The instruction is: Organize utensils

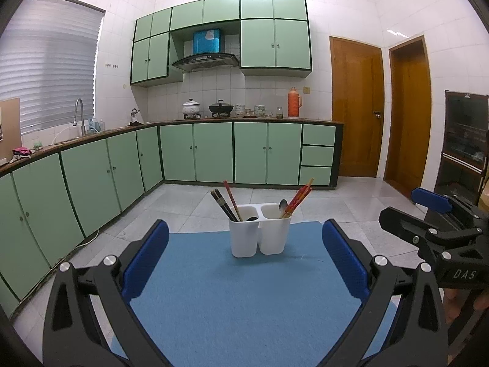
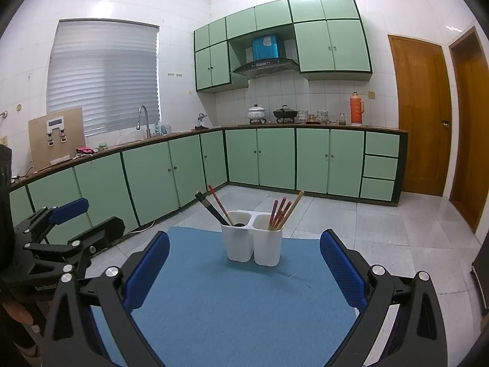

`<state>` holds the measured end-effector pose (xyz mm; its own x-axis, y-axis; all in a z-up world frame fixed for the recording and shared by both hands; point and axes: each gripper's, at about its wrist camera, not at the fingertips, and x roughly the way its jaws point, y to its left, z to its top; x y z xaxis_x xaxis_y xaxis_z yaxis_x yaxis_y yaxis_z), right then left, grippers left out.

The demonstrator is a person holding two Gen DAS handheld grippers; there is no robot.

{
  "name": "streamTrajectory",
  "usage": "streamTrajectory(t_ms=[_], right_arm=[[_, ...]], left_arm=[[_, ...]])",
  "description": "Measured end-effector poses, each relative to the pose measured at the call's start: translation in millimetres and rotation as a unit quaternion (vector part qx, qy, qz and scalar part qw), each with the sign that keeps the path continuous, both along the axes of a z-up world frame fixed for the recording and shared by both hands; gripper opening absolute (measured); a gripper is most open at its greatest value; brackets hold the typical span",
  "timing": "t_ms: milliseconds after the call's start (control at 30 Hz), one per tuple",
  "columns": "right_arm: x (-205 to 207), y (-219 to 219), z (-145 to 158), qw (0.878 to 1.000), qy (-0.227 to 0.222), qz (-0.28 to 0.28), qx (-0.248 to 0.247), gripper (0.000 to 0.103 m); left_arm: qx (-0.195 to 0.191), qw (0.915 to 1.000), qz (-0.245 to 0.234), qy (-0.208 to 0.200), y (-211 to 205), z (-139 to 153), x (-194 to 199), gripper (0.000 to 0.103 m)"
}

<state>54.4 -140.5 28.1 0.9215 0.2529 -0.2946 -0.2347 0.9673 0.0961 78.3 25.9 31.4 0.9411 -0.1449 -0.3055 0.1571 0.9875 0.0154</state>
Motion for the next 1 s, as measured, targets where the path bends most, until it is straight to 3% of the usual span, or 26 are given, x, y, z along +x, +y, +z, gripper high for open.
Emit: streamTrajectory(t_ms=[1000], right_arm=[[-2.4, 2.7, 0.6, 1.0, 0.0, 0.001, -0.001, 0.097]], left_arm=[[0.0, 1.0, 0.004, -0.001, 1.0, 2.6, -1.5, 0.097]])
